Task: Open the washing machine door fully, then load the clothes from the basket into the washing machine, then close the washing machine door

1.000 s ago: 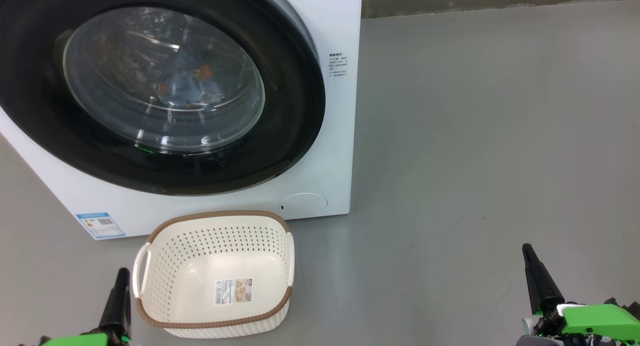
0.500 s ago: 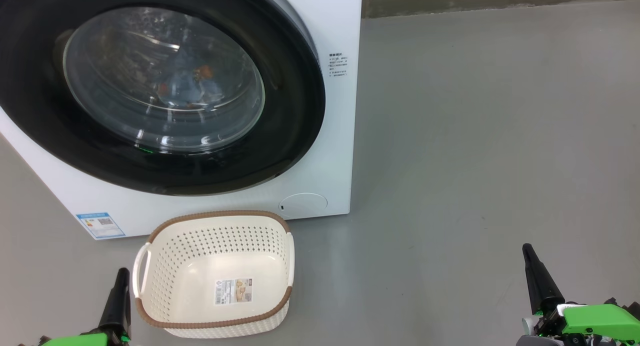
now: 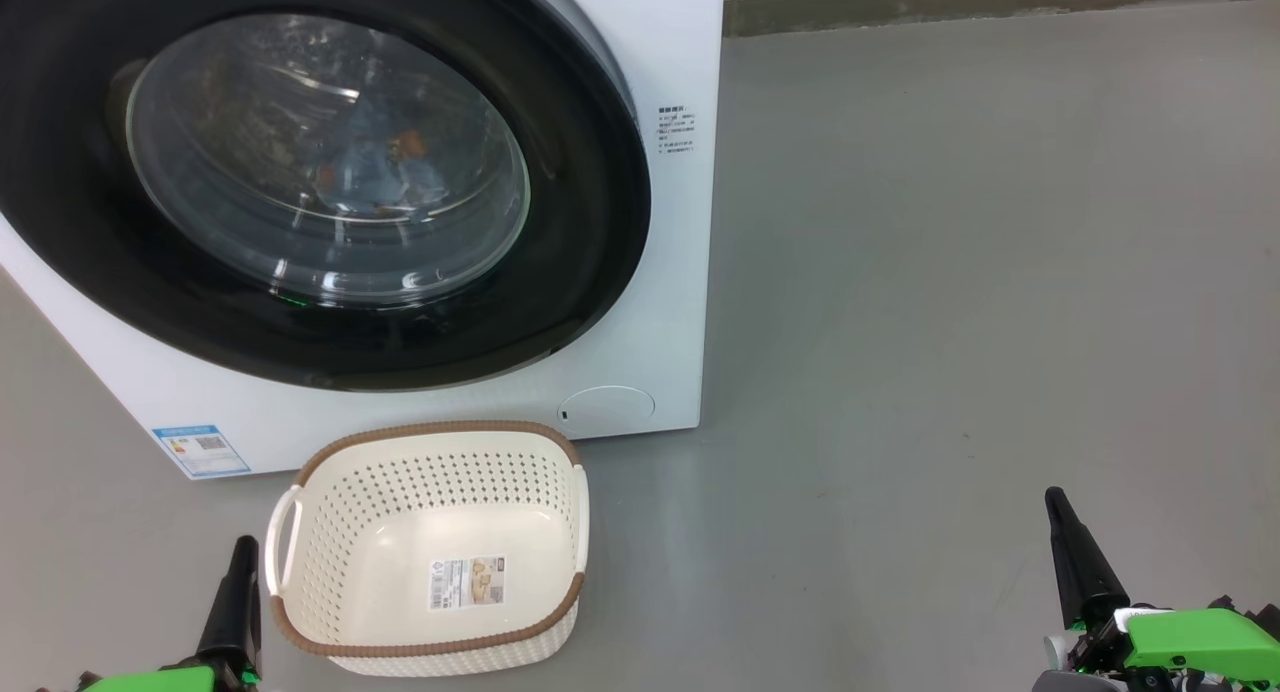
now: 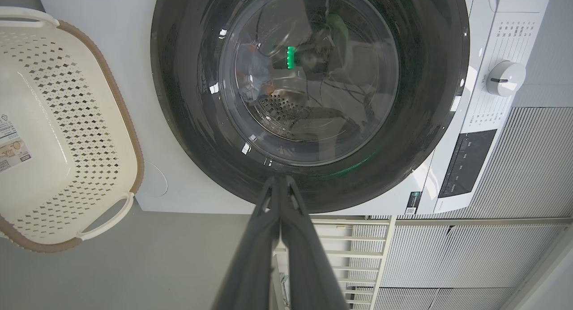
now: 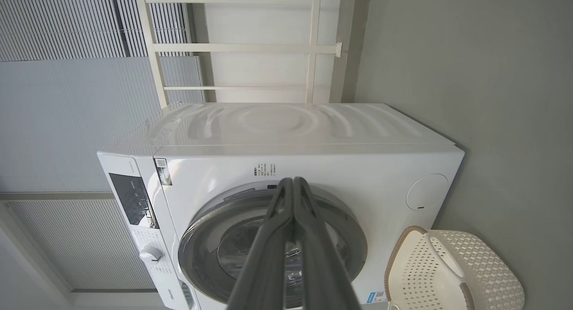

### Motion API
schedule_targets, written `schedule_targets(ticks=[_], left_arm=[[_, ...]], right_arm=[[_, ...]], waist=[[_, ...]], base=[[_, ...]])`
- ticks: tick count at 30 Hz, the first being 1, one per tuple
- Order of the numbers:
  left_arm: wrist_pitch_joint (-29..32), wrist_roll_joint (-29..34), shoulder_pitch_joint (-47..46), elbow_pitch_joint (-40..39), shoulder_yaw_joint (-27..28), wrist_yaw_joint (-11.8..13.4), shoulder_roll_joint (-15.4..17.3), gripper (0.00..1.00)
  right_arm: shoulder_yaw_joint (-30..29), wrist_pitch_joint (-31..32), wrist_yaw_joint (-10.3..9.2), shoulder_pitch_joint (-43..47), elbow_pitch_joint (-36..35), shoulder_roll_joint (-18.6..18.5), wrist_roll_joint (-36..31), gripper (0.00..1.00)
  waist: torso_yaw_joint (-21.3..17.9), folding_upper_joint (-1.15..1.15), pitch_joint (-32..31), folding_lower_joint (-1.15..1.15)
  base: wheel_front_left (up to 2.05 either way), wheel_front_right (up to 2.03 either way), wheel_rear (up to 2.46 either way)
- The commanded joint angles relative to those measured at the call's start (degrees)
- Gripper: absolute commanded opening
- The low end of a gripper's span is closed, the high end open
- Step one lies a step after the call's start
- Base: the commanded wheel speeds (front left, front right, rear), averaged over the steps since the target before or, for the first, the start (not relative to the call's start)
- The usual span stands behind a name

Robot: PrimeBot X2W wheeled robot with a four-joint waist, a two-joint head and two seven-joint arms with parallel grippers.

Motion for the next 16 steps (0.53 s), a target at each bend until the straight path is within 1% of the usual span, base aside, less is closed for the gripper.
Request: schedule_targets(ticks=[1, 16], left_arm=[[0.3, 0.6, -2.3, -1.1, 2.0, -0.6, 0.9, 0.00], [0.4, 0.6, -2.3, -1.1, 2.0, -0.6, 0.8, 0.00]], right_arm=[[1.3, 0.4, -0.06, -2.4, -1.4, -0.3, -0.6, 0.00], [1.2, 0.4, -0.06, -2.4, -1.4, -0.2, -0.6, 0.00]], waist=[[0.0, 0.00, 0.0, 0.00], [0.0, 0.00, 0.0, 0.00]], base=[[0.00, 0.00, 0.00], [0.00, 0.00, 0.00]])
